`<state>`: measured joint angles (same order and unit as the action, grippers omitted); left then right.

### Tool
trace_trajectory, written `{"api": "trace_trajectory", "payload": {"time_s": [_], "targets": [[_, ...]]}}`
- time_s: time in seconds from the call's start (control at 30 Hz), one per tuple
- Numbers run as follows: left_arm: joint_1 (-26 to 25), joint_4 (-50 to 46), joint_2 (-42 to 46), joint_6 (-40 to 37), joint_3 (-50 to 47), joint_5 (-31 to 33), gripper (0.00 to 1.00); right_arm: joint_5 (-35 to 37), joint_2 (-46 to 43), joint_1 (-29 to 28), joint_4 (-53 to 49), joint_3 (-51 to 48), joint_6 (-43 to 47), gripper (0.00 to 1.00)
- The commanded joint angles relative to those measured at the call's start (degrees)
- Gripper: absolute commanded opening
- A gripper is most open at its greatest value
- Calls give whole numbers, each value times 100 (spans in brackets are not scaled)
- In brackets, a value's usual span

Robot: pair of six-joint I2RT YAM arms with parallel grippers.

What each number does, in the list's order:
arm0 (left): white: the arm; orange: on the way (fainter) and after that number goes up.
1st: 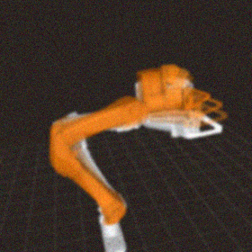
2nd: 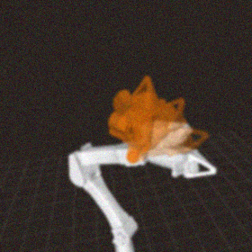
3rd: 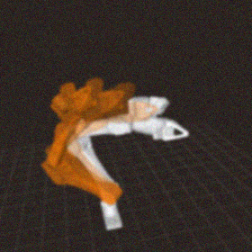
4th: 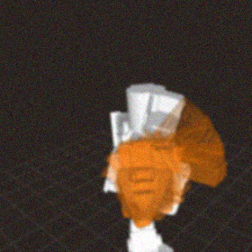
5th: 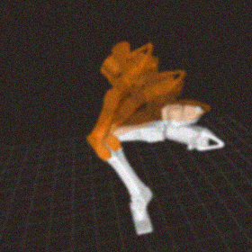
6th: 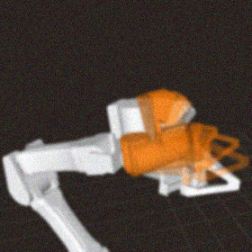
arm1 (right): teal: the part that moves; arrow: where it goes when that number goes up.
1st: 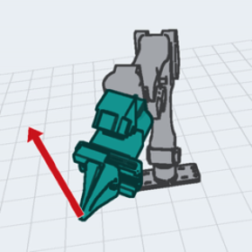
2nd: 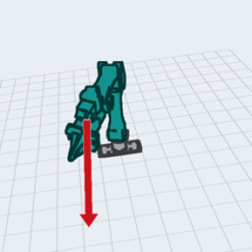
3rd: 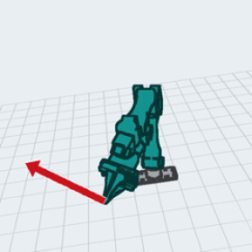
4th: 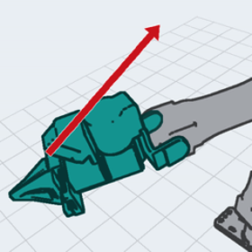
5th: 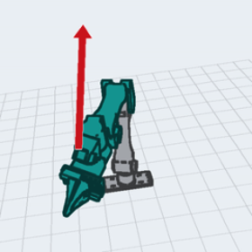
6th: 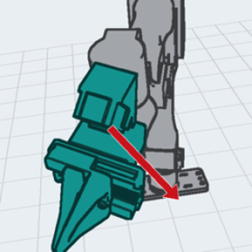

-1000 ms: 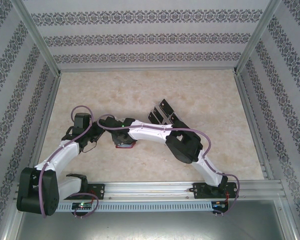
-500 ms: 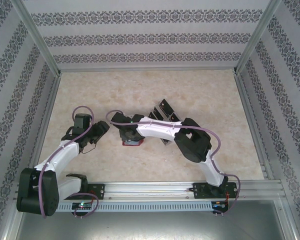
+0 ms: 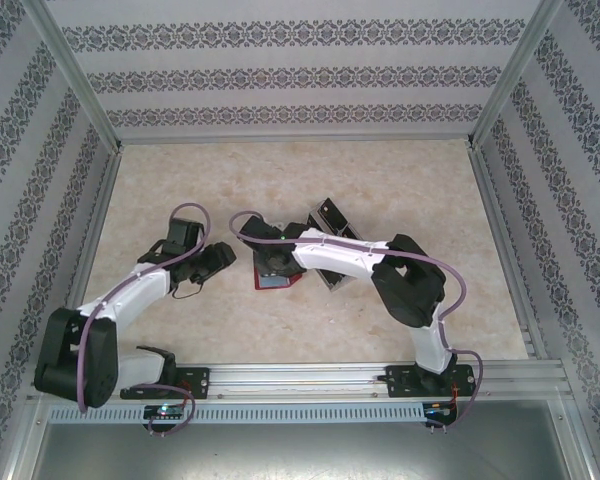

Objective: Put the credit cards into the card holder
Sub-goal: Flip over the card slot in the card holder.

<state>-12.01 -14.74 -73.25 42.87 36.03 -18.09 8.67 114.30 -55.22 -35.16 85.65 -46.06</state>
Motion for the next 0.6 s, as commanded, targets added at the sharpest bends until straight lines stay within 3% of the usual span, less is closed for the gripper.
{"api": "trace_trajectory", "payload": {"time_s": [0.0, 0.27, 0.57], "targets": [[-309, -91, -293, -224, 245, 117, 63, 230, -306, 70, 37, -188, 73, 29], [-815, 266, -1168, -112, 705, 37, 63, 336, -587, 198, 44, -583, 84, 30], [-1123, 199, -1488, -163, 937, 78, 63, 534, -1067, 449, 119, -1304, 84, 30]]}}
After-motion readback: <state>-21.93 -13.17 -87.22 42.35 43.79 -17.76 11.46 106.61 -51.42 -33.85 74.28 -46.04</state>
